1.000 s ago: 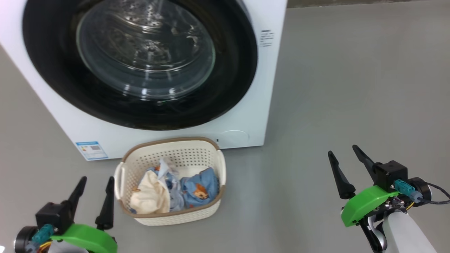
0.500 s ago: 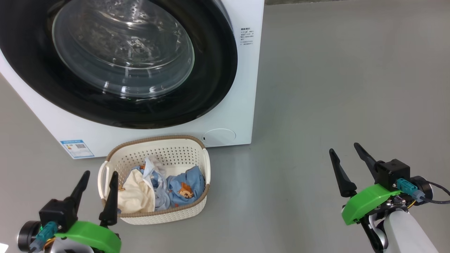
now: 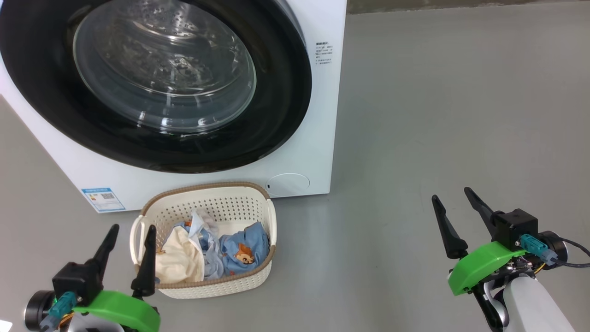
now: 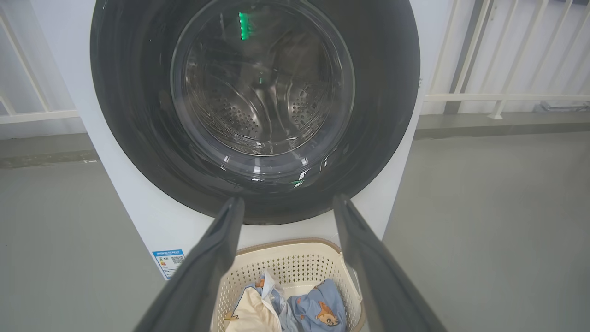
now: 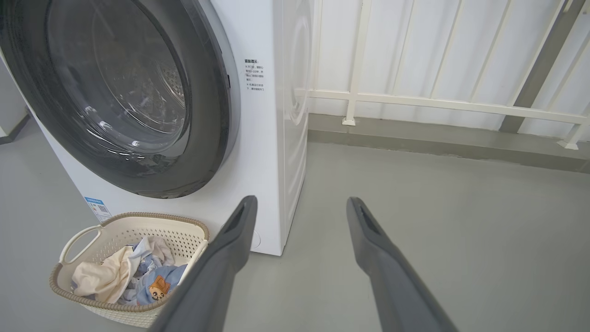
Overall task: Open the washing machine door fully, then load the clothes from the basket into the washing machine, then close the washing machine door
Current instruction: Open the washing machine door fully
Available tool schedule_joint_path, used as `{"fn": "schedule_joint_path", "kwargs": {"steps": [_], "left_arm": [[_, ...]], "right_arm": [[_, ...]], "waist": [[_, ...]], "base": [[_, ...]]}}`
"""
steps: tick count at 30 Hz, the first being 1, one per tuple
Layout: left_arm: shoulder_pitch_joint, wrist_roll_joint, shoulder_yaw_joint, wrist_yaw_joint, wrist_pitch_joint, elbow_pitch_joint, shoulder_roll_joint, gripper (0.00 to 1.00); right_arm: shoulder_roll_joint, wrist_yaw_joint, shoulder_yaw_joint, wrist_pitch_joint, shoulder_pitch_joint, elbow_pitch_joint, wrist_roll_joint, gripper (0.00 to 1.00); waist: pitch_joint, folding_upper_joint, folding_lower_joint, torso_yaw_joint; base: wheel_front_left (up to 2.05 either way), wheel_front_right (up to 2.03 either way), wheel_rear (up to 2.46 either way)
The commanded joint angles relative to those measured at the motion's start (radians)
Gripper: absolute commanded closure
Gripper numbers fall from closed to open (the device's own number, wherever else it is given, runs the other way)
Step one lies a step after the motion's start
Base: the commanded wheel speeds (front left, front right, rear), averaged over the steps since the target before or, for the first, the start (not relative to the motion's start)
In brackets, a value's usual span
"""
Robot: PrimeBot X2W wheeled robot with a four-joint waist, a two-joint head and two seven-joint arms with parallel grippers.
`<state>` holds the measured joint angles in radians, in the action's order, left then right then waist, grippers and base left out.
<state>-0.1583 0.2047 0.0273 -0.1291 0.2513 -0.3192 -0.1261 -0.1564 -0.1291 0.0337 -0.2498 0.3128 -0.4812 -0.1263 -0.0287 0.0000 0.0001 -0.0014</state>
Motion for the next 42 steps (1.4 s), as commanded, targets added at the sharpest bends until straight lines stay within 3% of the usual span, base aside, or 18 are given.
{"fn": "schedule_joint_path", "kwargs": {"steps": [1, 24, 37, 42], "left_arm": [[-0.01, -0.006, -0.038, -0.002, 0.01, 0.03, -0.019, 0.0], [0.04, -0.009, -0.041, -0.002, 0.01, 0.109, 0.03, 0.0], [0.002, 0.003, 0.002, -0.002, 0.01, 0.115, 0.035, 0.0], [-0.023, 0.011, 0.023, -0.002, 0.01, 0.101, 0.034, 0.0]], "right_arm": [[-0.004, -0.002, 0.02, -0.012, 0.026, 0.023, -0.009, 0.0], [-0.024, -0.002, 0.014, -0.01, 0.142, 0.031, -0.073, 0.0], [-0.102, -0.002, 0.068, 0.035, 0.409, 0.076, -0.128, 0.0], [-0.09, -0.002, 0.015, 0.044, 0.506, 0.074, -0.233, 0.0]], "waist": [[0.001, 0.0, -0.0001, 0.001], [-0.046, 0.0, -0.0001, 0.032], [-0.134, 0.0, -0.0001, 0.08], [-0.166, 0.0, -0.0001, 0.103]], "base": [[0.0, 0.0, 0.0], [0.0, 0.0, 0.0], [0.0, 0.0, 0.0], [0.0, 0.0, 0.0]]}}
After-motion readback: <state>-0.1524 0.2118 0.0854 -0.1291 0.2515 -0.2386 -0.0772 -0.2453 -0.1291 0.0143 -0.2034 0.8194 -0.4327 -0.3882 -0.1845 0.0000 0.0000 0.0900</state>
